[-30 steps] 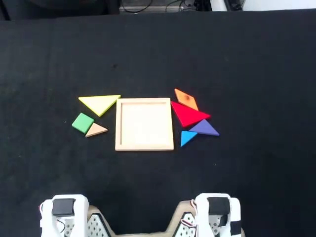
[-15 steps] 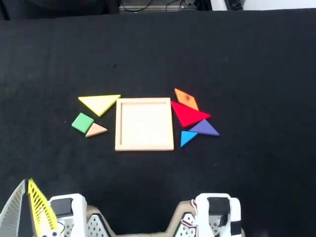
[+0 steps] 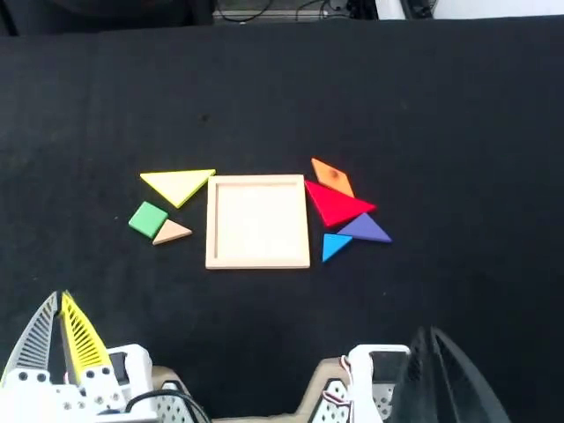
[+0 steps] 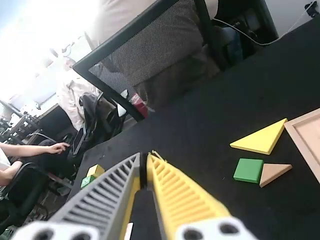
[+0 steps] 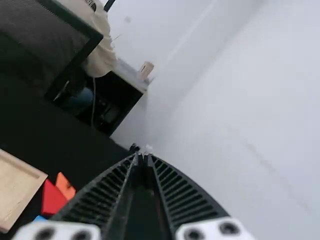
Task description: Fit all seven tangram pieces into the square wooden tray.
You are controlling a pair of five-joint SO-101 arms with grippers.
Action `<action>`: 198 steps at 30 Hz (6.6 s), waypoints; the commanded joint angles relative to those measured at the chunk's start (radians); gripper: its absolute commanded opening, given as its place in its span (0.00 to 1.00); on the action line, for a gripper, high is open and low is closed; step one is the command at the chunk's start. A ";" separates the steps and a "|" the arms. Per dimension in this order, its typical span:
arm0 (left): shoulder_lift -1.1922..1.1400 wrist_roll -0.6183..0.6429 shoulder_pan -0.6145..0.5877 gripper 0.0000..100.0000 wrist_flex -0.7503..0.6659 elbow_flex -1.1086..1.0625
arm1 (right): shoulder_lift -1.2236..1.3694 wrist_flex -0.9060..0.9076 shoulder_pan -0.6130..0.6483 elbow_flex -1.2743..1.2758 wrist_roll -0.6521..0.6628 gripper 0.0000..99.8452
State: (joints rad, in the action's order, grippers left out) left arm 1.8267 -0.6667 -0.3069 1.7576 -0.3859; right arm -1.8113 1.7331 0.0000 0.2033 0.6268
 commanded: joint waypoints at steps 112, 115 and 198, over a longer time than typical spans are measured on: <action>-1.066 0.730 0.010 0.22 -1.280 -0.832 | 2.031 -0.302 0.164 -0.119 0.450 0.25; -1.066 0.730 0.012 0.22 -1.280 -0.832 | 2.022 -0.273 0.164 -0.113 0.511 0.26; -1.066 0.729 0.012 0.22 -1.329 -0.865 | 2.181 -0.322 0.112 -0.395 0.446 0.01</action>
State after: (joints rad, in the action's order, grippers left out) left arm 0.7388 0.0606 -0.3053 0.4457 -1.2559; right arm 0.4549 1.3740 0.0951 -0.1281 1.0871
